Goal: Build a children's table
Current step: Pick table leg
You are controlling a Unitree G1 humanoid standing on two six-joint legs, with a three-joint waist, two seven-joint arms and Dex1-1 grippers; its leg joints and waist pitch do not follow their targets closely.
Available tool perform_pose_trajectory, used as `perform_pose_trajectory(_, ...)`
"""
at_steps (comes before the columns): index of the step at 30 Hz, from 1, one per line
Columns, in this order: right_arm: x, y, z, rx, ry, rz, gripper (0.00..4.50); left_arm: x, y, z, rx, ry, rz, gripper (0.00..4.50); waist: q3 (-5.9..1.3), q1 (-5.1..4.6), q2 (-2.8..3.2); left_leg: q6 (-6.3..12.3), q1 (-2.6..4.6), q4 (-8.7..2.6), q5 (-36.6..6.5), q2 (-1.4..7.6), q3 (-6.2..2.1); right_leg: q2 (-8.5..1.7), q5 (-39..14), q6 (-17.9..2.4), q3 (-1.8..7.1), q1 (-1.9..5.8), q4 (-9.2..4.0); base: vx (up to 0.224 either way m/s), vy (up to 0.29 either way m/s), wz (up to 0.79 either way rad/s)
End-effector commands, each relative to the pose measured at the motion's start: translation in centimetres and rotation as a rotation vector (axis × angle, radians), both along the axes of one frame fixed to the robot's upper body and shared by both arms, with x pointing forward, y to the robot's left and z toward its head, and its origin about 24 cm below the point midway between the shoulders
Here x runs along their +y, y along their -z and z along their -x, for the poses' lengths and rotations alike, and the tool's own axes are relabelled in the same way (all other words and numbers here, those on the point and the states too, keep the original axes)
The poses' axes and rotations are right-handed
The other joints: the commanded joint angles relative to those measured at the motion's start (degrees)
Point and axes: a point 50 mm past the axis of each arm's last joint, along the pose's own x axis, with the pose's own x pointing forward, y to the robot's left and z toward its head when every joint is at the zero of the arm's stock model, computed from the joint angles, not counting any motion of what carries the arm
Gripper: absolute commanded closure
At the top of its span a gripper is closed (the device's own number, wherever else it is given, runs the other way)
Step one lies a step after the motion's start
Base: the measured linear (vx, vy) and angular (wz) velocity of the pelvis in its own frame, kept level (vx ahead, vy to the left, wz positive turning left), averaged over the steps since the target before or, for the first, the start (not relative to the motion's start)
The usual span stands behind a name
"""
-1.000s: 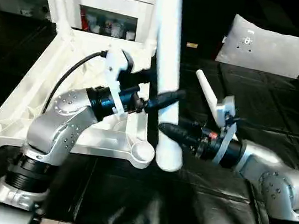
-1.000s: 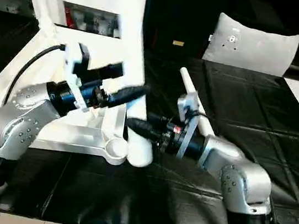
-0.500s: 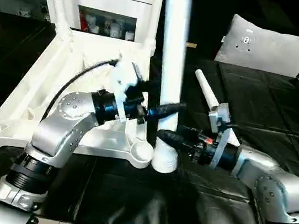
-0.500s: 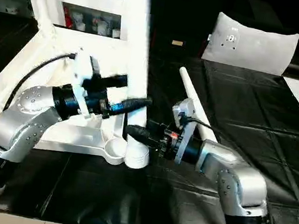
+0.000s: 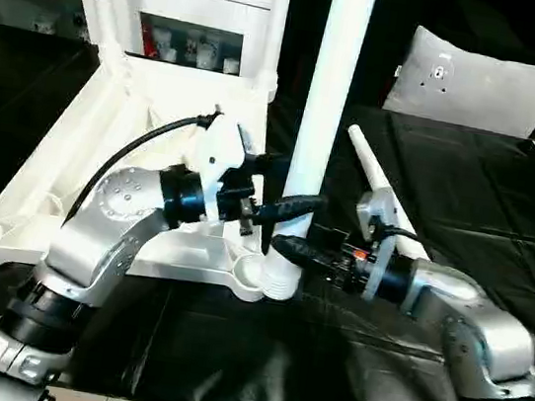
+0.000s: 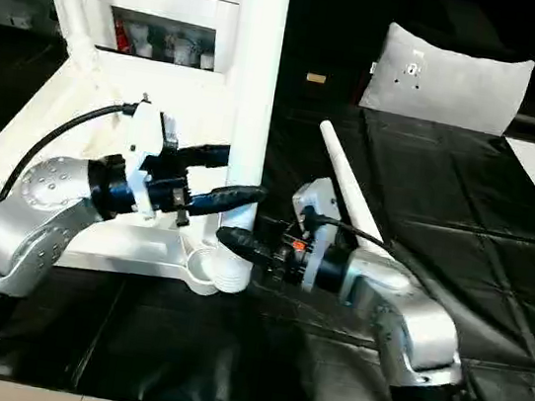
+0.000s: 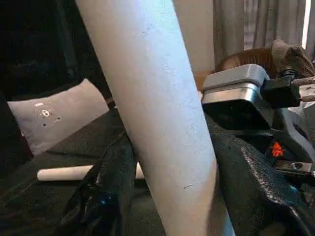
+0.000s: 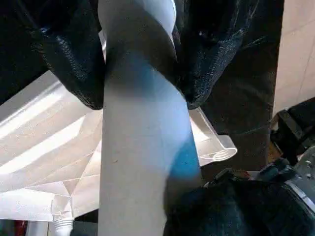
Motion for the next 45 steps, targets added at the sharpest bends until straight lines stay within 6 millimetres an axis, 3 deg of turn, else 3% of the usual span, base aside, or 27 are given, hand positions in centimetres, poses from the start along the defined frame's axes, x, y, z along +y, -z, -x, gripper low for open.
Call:
perform_pose_trajectory(1, -1.1, -0.7, -0.9, -0.036, 0.075, 0.003, 2.69, -0.2, 1.2, 0.8, 0.065, 0.059, -0.030, 2.29, -3.49, 0.16, 0.76, -2.21, 0.33, -4.29, -13.8, 1.21, 0.14, -3.02, -15.9, -9.4, 1.63, 2.62, -4.59, 0.000, 0.000, 0.00)
perform_pose_trajectory(9, -1.0, -0.8, -1.2, -0.058, 0.076, 0.000, 2.69, -0.4, 1.7, 0.9, 0.221, 0.027, 0.086, 2.50, -3.49, 0.11, 0.81, -2.11, 0.31, -4.26, -13.8, 1.16, 0.15, -2.94, -16.1, -9.5, 1.60, 2.51, -4.58, 0.000, 0.000, 0.00)
perform_pose_trajectory(17, -0.9, -1.0, -1.3, -0.069, 0.079, -0.006, 2.69, -0.7, 1.0, 0.0, 0.309, -0.034, 0.261, 2.64, -3.65, 0.21, 0.71, -1.59, 0.15, -4.12, -12.5, 1.05, 0.21, -2.84, -13.7, -9.9, 1.57, 2.79, -4.54, 0.000, 0.000, 0.00)
perform_pose_trajectory(25, -0.8, -1.3, -1.6, -0.085, 0.090, -0.012, 2.69, -1.1, 0.6, -0.2, 0.338, -0.047, 0.320, 2.68, -3.60, 0.18, 0.65, -0.94, 0.09, -4.17, -12.3, 1.07, 0.19, -2.80, -14.2, -9.5, 1.52, 2.83, -4.72, 0.000, 0.000, 0.00)
perform_pose_trajectory(33, -0.7, -2.2, -2.6, -0.118, 0.162, -0.007, 2.69, -0.1, -1.2, -2.3, 0.410, -0.219, 0.472, 2.68, -3.61, 0.17, 0.44, -1.10, 0.12, -3.98, -12.0, 0.87, 0.21, -2.74, -15.4, -9.2, 1.47, 2.82, -4.86, 0.000, 0.000, 0.00)
perform_pose_trajectory(37, -0.6, -2.6, -3.0, -0.120, 0.182, -0.023, 2.69, -0.2, -1.1, -2.1, 0.381, -0.212, 0.421, 2.68, -3.78, 0.18, 0.50, -0.79, 0.08, -3.99, -10.2, 1.00, 0.22, -2.70, -12.3, -9.3, 1.49, 2.88, -4.55, 0.000, 0.000, 0.00)
perform_pose_trajectory(38, -0.6, -2.8, -3.1, -0.119, 0.184, -0.036, 2.69, -0.2, -1.2, -2.0, 0.379, -0.213, 0.424, 2.68, -3.88, 0.15, 0.53, -0.56, 0.01, -3.93, -8.8, 1.02, 0.24, -2.67, -9.1, -10.1, 1.45, 3.00, -4.25, 0.000, 0.000, 0.00)
perform_pose_trajectory(41, -0.6, -2.9, -3.1, -0.120, 0.184, -0.041, 1.98, -0.1, -1.3, -2.0, 0.388, -0.223, 0.430, 2.68, -3.86, 0.17, 0.46, -0.50, 0.02, -3.87, -8.2, 0.97, 0.35, -2.67, -7.5, -10.8, 1.45, 3.11, -4.15, 0.000, 0.000, 0.00)
perform_pose_trajectory(45, -0.5, -3.0, -3.0, -0.115, 0.177, -0.054, 1.71, 0.0, -1.4, -2.0, 0.389, -0.223, 0.429, 2.68, -3.72, 0.19, 0.52, -0.69, 0.10, -3.98, -9.9, 1.02, 0.34, -2.79, -10.4, -10.5, 1.49, 3.06, -4.40, 0.000, 0.000, 0.00)
